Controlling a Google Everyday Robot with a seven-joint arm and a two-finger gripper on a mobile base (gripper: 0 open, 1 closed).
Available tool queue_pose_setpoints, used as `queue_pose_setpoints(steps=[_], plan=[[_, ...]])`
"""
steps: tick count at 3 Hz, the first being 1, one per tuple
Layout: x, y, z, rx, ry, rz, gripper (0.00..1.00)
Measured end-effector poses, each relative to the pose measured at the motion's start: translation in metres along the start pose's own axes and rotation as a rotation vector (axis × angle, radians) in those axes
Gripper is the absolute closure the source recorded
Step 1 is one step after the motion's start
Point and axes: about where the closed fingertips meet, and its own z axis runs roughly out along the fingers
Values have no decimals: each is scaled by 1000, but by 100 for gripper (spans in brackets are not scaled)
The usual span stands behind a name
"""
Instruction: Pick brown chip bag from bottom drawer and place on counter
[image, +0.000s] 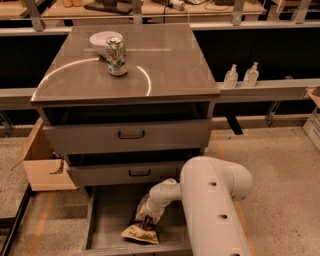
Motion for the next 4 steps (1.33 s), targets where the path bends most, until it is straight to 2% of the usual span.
queue_pose_setpoints(steps=[1,3,4], plan=[[7,-7,5,-13,12,13,0],[20,-16,28,1,29,17,0],[23,-17,33,10,39,8,12]])
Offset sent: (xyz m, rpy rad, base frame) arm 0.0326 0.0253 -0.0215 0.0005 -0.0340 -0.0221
